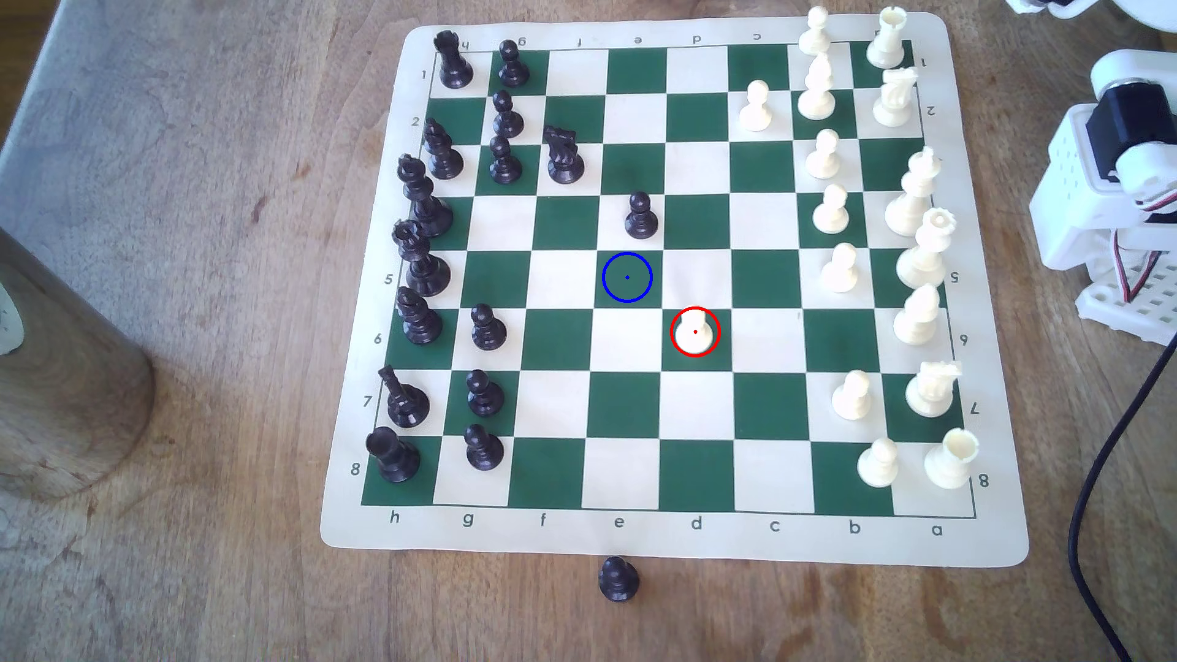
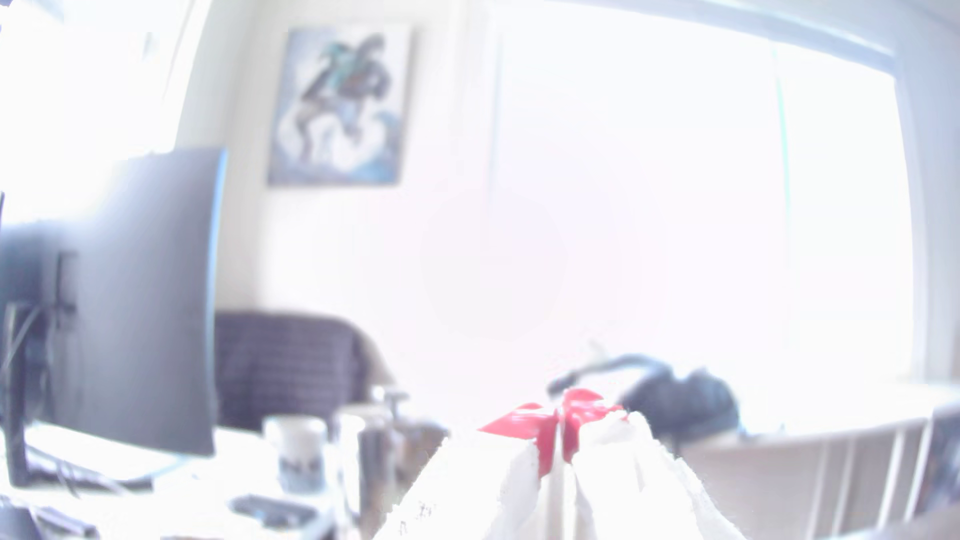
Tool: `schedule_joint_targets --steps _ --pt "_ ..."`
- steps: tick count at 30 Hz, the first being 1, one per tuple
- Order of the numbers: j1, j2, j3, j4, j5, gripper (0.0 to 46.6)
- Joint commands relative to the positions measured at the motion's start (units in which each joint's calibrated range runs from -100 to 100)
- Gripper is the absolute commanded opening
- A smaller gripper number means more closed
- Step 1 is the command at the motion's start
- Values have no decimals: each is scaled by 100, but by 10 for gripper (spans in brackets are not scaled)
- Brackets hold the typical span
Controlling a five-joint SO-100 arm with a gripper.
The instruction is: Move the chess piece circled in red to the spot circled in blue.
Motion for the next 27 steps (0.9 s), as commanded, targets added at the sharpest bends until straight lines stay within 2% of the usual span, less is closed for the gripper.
schedule_joint_targets --steps 1,4,5,10,12,13,14,17,18,27 --pt "-103 209 -1350 2267 -83 2" --pt "-439 668 -1867 3020 -83 2" --pt "-791 872 -2003 3331 -68 2" --pt "-1480 1449 -2039 3897 -142 3" --pt "-1550 1746 -2194 4109 -313 3" --pt "-1550 1924 -2357 4281 -469 3" --pt "-1550 2366 -2783 4642 -786 3" --pt "-1573 3053 -3345 4986 -1118 3" --pt "-1589 3435 -3581 5043 -1338 3" --pt "-1511 5507 -4832 5272 -1802 23"
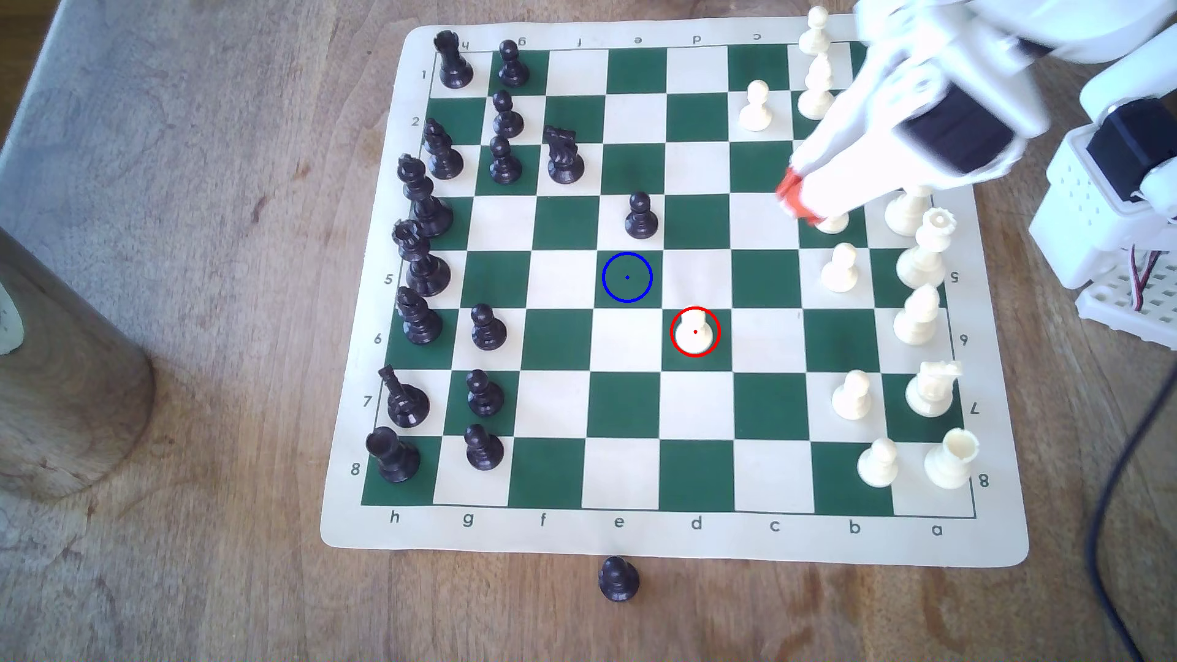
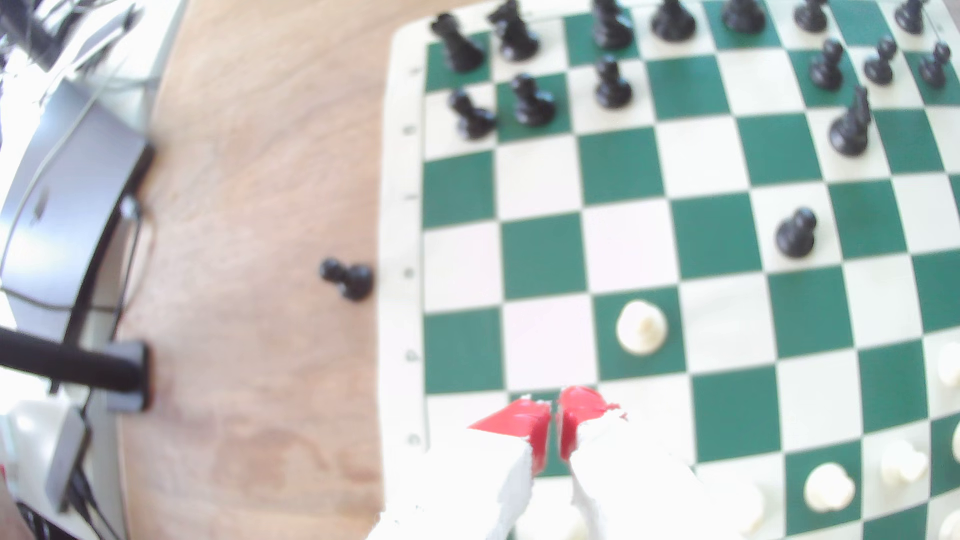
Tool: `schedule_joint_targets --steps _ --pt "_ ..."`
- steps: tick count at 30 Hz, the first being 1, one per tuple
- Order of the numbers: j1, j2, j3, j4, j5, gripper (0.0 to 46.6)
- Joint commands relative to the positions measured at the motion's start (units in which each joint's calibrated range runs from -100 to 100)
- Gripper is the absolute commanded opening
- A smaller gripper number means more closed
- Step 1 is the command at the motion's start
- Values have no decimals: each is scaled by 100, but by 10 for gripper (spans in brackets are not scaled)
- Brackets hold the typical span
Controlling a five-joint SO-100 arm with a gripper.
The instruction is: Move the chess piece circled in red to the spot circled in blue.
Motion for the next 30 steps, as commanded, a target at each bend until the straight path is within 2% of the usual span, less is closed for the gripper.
schedule_joint_targets --steps 1,7,13,30 --pt "45 758 -892 62 -186 25" --pt "92 1657 -1000 152 -503 93" --pt "350 2515 -1118 21 -513 151" --pt "460 4119 -1318 -863 -474 158"
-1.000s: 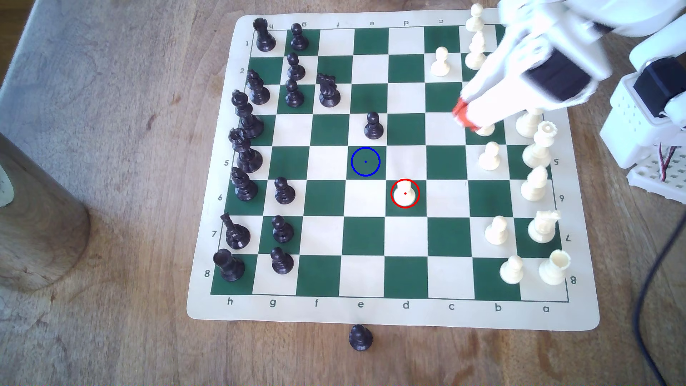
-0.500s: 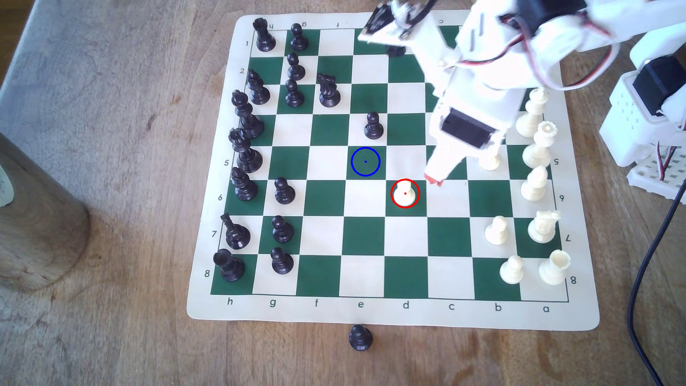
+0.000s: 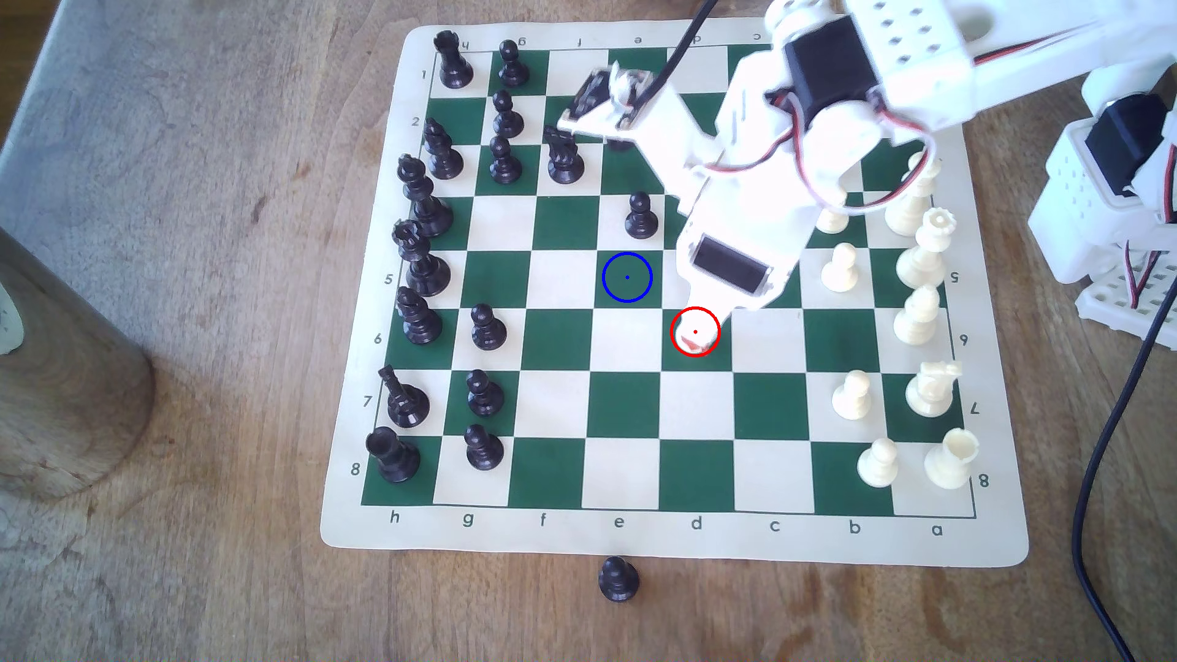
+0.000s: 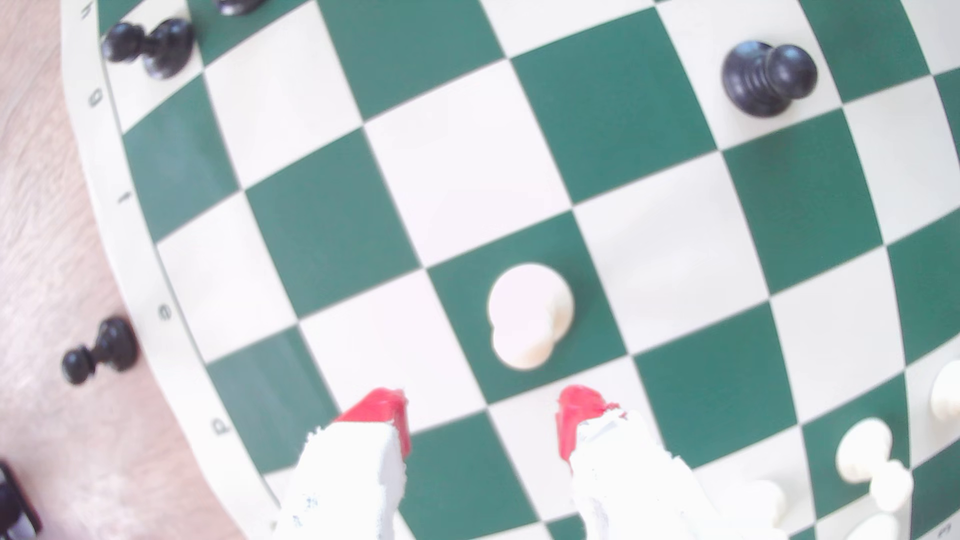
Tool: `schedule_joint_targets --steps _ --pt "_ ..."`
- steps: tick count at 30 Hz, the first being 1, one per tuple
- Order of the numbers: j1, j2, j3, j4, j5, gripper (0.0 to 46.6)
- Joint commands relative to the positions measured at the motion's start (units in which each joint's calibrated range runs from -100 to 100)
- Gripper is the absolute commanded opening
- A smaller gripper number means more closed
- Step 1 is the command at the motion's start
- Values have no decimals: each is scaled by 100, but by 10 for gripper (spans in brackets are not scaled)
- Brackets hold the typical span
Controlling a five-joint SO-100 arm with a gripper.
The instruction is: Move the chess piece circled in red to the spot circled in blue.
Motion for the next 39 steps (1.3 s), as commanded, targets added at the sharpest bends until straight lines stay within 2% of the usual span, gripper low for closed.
schedule_joint_targets --steps 1,17,19,21,23,28,39 --pt "47 149 -495 -188 54 158" --pt "125 769 -495 -753 132 165" --pt "118 794 -495 -778 137 135" --pt "110 794 -477 -802 156 75" --pt "102 769 -450 -802 210 38" --pt "94 726 -432 -802 220 7" --pt "79 -72 -649 -270 186 4"
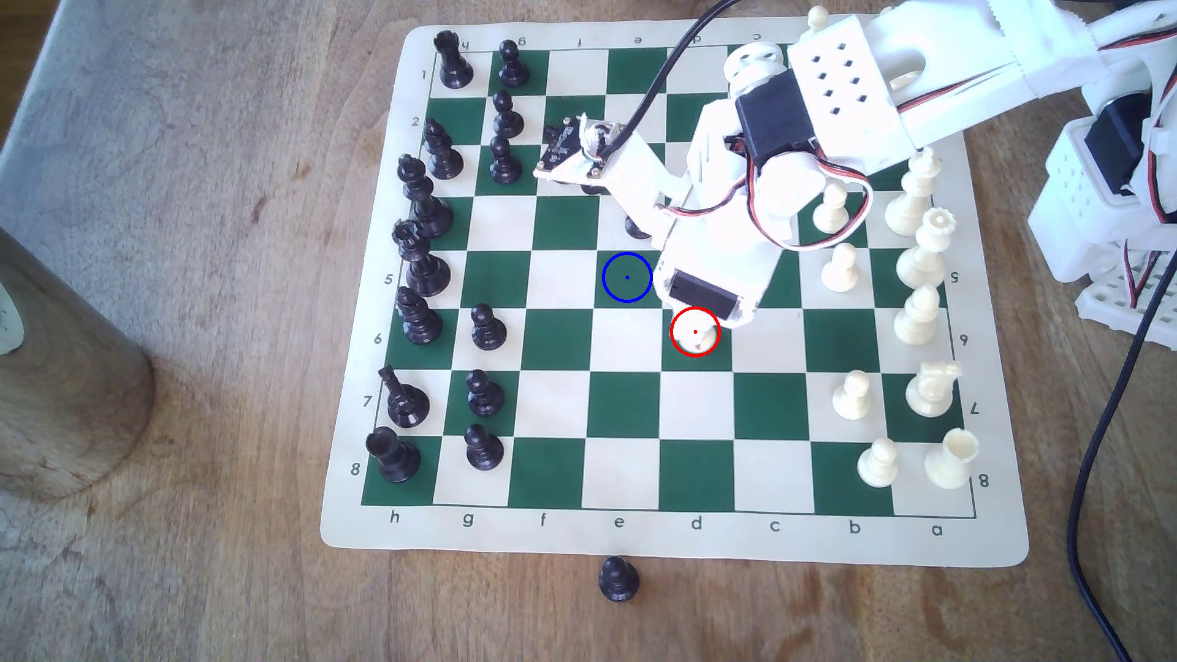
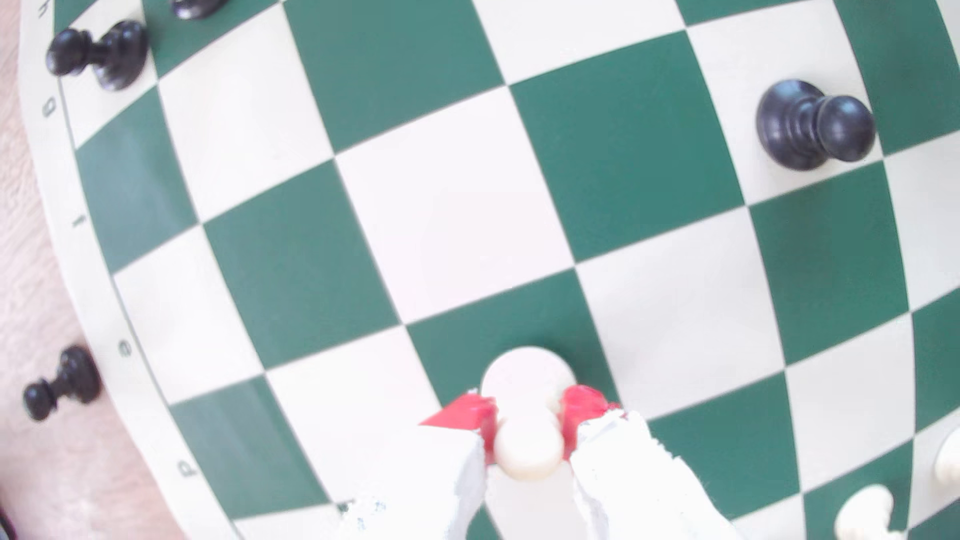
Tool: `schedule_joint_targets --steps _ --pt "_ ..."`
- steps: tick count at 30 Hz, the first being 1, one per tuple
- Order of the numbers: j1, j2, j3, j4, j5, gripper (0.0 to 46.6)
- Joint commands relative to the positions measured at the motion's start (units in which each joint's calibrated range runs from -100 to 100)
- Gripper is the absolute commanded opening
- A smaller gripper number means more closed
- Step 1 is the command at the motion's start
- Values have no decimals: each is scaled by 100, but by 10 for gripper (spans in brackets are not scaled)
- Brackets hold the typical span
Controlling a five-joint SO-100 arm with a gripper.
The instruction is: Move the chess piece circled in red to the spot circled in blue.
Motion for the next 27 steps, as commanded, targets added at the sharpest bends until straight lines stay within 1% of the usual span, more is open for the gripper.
schedule_joint_targets --steps 1,5,10,12,21,27 --pt "-9 -1088 -595 378 -49 4" --pt "100 -1301 -731 403 -63 4" --pt "554 -953 -1040 165 -10 4" --pt "640 -825 -1067 92 0 4" --pt "617 -189 -1339 -162 15 4" --pt "609 151 -1284 -400 98 5"
